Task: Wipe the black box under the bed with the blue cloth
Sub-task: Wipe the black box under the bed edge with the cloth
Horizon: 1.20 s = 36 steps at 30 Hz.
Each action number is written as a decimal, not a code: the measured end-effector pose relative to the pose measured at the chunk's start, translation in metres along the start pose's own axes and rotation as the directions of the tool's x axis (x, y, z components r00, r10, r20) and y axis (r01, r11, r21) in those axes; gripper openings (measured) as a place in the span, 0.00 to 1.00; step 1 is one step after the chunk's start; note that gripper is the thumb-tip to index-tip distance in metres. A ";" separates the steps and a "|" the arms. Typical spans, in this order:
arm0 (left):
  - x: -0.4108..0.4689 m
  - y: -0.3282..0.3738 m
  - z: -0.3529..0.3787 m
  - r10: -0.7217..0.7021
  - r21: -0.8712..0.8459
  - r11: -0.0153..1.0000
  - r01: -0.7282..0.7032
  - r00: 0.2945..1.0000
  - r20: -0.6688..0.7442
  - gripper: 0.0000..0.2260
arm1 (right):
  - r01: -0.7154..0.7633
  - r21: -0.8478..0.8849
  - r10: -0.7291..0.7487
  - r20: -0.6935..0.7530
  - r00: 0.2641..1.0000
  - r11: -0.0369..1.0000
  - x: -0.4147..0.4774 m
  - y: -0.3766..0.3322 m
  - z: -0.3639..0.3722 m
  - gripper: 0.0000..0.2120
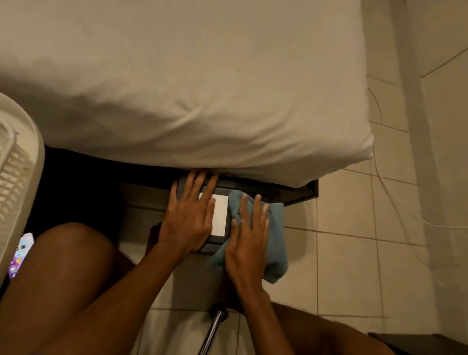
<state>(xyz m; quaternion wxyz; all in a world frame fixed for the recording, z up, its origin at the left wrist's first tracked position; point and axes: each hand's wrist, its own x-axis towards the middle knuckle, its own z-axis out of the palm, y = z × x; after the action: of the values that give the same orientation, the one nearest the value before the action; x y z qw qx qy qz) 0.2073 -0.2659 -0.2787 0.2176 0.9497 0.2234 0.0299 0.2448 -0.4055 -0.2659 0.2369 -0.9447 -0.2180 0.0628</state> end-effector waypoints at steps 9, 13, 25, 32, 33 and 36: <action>-0.001 0.000 0.000 -0.001 -0.024 1.000 0.001 1.000 0.008 0.24 | -0.040 0.091 0.038 0.021 0.999 0.995 0.003 -0.014 -0.011 0.29; 0.001 0.002 0.000 0.003 -0.017 1.000 -0.004 1.000 -0.007 0.25 | -0.010 0.082 0.011 -0.015 1.000 0.997 0.045 0.023 -0.017 0.25; 0.000 0.000 0.000 0.008 -0.020 1.000 -0.008 1.000 -0.003 0.24 | -0.165 0.135 0.169 -0.024 0.985 0.977 0.021 0.026 -0.013 0.29; 0.001 0.000 0.001 0.021 -0.011 1.000 -0.021 1.000 -0.008 0.25 | -0.059 0.151 0.068 -0.053 0.996 0.987 0.031 0.024 -0.018 0.27; 0.001 -0.001 0.001 0.020 -0.008 1.000 -0.020 1.000 -0.002 0.25 | -0.097 0.188 0.114 -0.084 0.990 0.977 0.029 0.023 -0.022 0.27; 0.001 -0.001 0.002 0.011 -0.015 1.000 -0.011 1.000 0.004 0.25 | -0.035 0.088 0.035 -0.006 0.999 0.996 -0.006 -0.005 -0.012 0.26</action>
<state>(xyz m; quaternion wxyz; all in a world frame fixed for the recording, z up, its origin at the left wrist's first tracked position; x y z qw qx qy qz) 0.2079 -0.2651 -0.2810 0.2248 0.9494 0.2173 0.0306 0.2401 -0.4091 -0.2533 0.2778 -0.9373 -0.1976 0.0727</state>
